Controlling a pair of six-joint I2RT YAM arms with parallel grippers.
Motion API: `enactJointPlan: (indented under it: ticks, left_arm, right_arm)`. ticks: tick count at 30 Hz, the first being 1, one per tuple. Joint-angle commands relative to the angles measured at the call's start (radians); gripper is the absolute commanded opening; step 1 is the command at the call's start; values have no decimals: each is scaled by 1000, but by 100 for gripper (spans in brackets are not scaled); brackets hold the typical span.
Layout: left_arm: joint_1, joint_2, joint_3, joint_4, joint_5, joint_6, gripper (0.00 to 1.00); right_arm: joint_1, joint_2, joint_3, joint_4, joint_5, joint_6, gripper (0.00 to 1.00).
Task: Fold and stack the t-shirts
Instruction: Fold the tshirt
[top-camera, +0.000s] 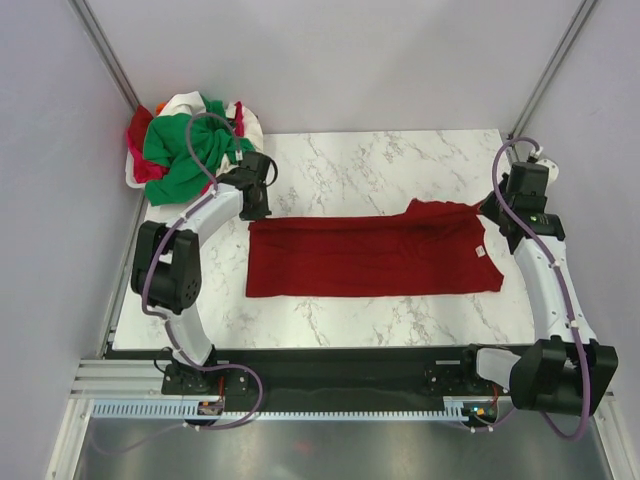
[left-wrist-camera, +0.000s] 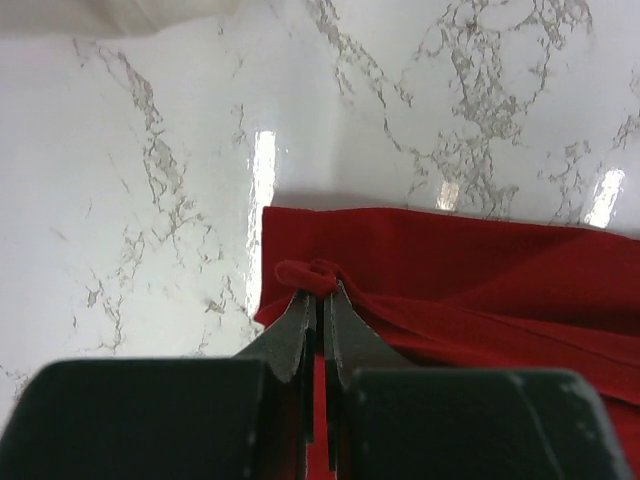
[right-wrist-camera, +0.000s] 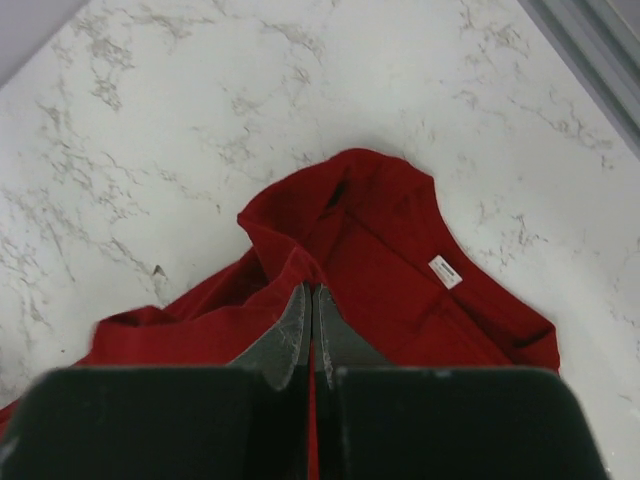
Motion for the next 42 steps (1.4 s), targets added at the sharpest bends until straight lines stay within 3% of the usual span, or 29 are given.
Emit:
enactJointPlan:
  ticks: [1,15,17,18,19,20,21,22,24,32,42]
  left_arm:
    - [1,-103,-31,56,-13,-29,2]
    - [-6,-180,-167,85,7,-61,2]
    - [-16,-226,-210,86,12,-84,14]
    - [-17,-246,-264,86,19,-95,23]
    - [-20,-293,-295,88,23,-106,45]
    - [-20,-315,-325,89,16,-130,61]
    - [-20,-341,-380,88,0,-142,70]
    - [-20,-383,-405,89,-10,-162,81]
    - [-20,-422,-444,89,-40,-172,88]
    - [-20,-438,-409,128,-7,-175,84]
    - [-95,-205,-352,260,107,-141,81]
  right_arm:
    - [-7,-41,-37,-21,50,20,0]
    - [-28,-58,-183,-18,145,53,0]
    - [-36,-53,-213,-9,158,61,0]
    - [-48,-44,-221,-7,165,69,9]
    - [-56,-40,-229,-7,171,72,23]
    - [-68,-33,-246,-1,181,82,61]
    - [-74,-32,-252,2,179,87,76]
    - [-79,-30,-261,9,179,92,85]
    - [-84,-30,-267,16,181,112,97]
    - [-84,-30,-281,66,50,116,96]
    - [-18,8,-398,200,-106,165,92]
